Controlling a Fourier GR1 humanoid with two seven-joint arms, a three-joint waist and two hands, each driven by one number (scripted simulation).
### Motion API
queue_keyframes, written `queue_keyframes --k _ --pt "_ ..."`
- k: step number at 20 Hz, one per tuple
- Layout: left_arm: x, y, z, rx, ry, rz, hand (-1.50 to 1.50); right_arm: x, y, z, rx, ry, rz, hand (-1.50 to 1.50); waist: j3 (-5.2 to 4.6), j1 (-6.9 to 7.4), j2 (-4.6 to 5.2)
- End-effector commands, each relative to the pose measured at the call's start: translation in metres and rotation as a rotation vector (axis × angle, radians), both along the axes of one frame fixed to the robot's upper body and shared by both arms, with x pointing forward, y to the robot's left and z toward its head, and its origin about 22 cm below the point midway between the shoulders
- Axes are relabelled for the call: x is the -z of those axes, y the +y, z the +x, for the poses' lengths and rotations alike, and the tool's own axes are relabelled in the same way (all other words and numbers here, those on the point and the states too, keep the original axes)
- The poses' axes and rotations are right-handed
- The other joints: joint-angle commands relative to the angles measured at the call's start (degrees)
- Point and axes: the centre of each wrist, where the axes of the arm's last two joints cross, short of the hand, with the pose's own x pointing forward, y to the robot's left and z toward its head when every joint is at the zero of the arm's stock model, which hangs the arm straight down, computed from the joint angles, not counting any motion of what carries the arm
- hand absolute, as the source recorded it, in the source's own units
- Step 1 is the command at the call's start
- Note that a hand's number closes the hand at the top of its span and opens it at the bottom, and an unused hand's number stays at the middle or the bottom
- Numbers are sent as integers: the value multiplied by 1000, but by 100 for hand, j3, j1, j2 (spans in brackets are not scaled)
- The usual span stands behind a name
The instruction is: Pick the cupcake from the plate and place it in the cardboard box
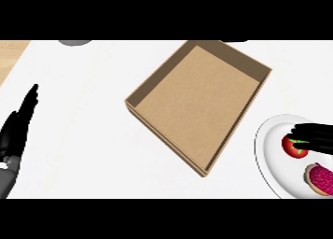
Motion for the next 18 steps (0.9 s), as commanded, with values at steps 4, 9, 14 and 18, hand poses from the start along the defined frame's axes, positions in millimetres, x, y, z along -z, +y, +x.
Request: queue_keyframes --k 4,9,14,18 --pt "4 -3 7 -29 5 -2 0 35 -7 17 -206 55 -14 -150 -11 -100 -10" --pt "10 -2 -7 -20 16 14 0 26 -7 30 -219 58 -7 -150 -17 -141 -59" --pt "7 16 -14 -42 14 1 0 51 5 29 -226 72 7 -150 -18 -139 -66" --pt "4 5 -8 -29 14 13 0 45 -17 17 -263 98 43 -150 -13 -187 -58"
